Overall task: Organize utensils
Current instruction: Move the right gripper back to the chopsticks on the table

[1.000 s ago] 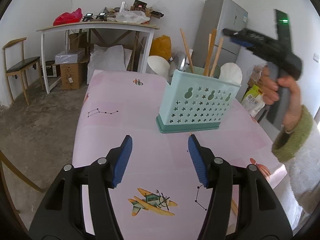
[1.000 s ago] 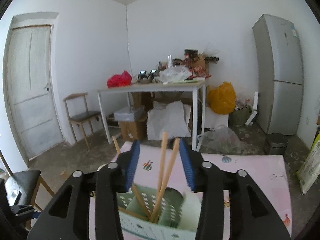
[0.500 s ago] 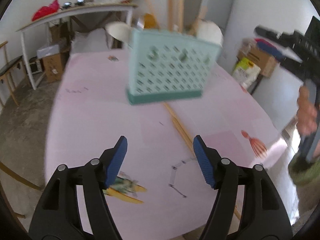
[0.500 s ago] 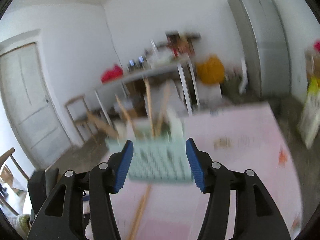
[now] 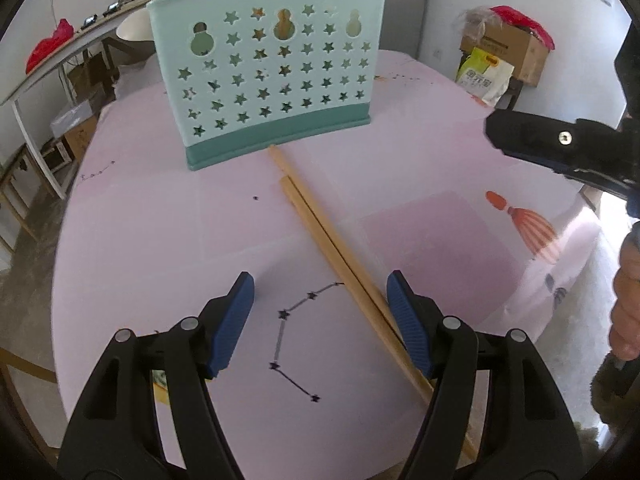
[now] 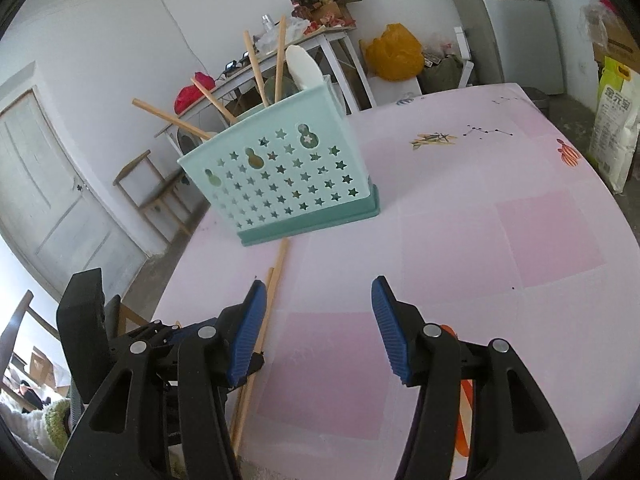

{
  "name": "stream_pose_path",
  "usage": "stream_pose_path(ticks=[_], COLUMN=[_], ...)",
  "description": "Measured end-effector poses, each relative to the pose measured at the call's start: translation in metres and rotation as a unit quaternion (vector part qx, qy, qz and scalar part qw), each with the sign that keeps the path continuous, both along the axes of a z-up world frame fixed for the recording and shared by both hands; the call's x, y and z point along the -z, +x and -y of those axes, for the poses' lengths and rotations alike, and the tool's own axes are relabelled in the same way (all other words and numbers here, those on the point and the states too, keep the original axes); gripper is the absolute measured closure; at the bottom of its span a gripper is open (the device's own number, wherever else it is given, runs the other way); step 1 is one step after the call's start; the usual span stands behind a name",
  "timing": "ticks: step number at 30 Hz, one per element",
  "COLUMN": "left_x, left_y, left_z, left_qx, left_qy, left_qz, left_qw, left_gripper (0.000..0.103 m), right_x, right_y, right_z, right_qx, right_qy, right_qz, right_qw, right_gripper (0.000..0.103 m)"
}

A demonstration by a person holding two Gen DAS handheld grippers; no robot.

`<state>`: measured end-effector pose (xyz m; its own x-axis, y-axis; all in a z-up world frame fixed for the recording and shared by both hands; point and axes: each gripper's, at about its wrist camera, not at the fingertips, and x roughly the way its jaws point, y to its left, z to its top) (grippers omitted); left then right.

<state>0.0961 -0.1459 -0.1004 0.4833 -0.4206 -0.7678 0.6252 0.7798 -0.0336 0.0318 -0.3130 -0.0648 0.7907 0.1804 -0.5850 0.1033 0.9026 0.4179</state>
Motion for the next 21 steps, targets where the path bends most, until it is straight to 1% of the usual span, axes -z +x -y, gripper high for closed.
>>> stream_pose_path(ticks=[8, 15, 21], left_x=[-0.007, -0.006, -0.004], left_y=[0.011, 0.017, 0.022], left_z=[-0.017, -0.020, -0.025], left_qx=[-0.022, -0.024, -0.034], left_qy=[-0.017, -0.002, 0.014], left_qz=[-0.019, -0.013, -0.006], left_qw=[0.9994, 0.9996, 0.9993], left_gripper=[0.038, 0.038, 0.038], right_x=[0.001, 0.002, 0.002], right_y=[-0.001, -0.001, 0.001], right_z=[0.001, -0.002, -0.008], right_qx=[-0.001, -0.003, -0.010], right_qy=[0.007, 0.008, -0.001], right_qz=[-0.001, -0.002, -0.007], right_qw=[1.000, 1.000, 1.000], right_gripper=[0.049, 0.049, 0.050])
